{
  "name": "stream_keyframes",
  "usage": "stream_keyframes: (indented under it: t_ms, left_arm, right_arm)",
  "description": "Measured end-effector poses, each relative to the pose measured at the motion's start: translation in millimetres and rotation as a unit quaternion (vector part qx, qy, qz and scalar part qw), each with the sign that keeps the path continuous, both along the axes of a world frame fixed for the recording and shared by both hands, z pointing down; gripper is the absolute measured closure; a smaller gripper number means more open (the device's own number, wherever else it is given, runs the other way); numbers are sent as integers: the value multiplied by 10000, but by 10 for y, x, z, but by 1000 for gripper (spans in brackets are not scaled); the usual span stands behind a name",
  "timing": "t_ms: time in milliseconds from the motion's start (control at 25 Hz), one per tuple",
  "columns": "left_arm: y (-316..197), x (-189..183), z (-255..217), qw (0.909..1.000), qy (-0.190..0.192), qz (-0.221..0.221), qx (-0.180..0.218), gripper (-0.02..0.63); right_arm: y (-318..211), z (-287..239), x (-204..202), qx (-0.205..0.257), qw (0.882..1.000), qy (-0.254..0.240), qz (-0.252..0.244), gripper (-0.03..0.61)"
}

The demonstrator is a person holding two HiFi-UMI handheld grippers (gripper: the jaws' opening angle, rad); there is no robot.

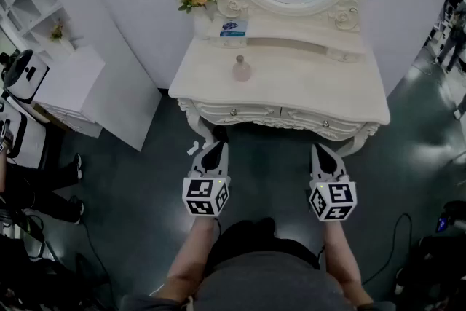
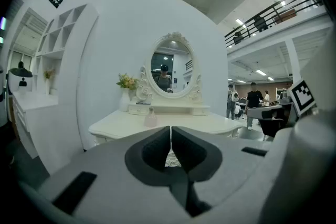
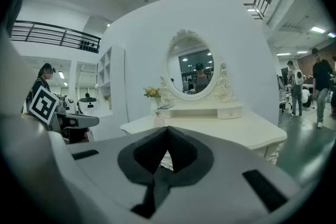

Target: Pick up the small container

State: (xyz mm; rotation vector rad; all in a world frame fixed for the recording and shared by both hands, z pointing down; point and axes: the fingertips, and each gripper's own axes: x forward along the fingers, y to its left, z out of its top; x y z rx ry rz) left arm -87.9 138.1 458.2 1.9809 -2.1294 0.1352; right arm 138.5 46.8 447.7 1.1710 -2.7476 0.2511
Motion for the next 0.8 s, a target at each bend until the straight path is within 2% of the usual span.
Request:
stream_keyframes:
  t_ms: [320, 440, 800]
  left_arm:
    - [-154, 75, -110, 9999, -25, 33, 107, 603]
    - [-247, 30, -141, 9999, -75, 38, 59, 547]
    - [-732, -285, -94, 10000, -41, 1, 52, 457]
  right_arm:
    - [-64, -87, 3, 150, 9997, -149, -104, 575]
    - [-93, -116, -23, 125, 9996, -244, -105, 575]
    - [-412, -85, -215, 23, 9993, -377, -77, 574]
